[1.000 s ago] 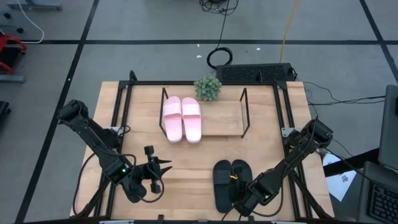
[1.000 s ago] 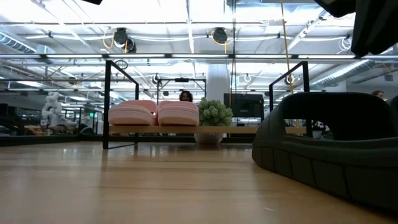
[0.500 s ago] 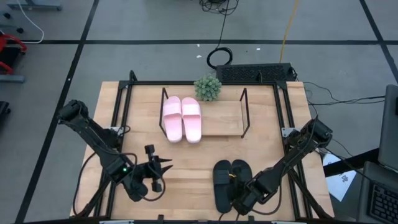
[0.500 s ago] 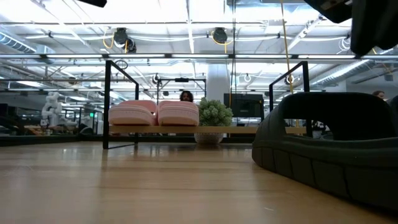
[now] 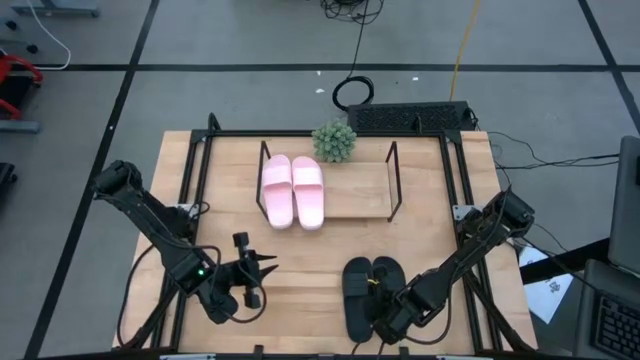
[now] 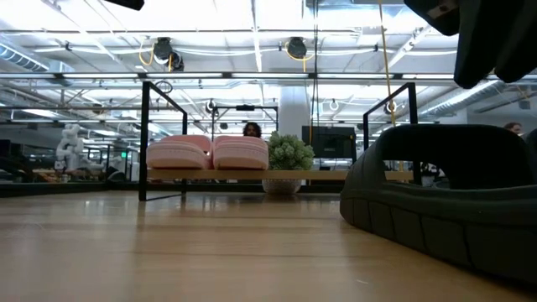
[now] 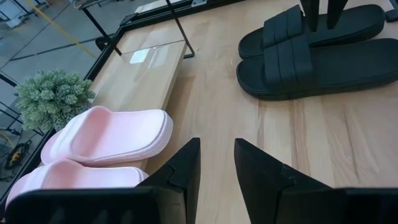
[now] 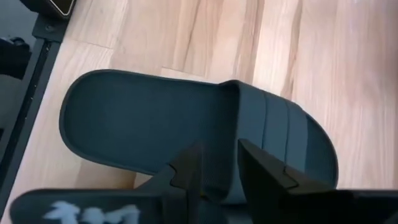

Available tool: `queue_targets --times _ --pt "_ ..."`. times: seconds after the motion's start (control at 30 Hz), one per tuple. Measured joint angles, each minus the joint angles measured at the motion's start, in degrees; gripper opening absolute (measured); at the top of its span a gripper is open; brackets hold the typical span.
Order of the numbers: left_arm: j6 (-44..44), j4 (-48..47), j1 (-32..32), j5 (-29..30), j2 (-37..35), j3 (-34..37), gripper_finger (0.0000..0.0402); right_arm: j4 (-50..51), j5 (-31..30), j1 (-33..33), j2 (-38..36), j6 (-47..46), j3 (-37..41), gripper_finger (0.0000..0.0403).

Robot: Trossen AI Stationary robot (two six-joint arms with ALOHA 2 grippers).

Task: Pick and place slides into the shelf
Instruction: Put the left black slipper on the shelf

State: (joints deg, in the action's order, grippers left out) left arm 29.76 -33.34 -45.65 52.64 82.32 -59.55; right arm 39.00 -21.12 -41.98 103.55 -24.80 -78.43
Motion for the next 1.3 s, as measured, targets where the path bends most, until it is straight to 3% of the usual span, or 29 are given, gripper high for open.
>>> queue_targets --times 1.3 --pt "0.11 -1.05 0.0 0.02 0.0 0.0 0.0102 1.68 -4.44 -0.02 2.14 -5.75 2.64 0.0089"
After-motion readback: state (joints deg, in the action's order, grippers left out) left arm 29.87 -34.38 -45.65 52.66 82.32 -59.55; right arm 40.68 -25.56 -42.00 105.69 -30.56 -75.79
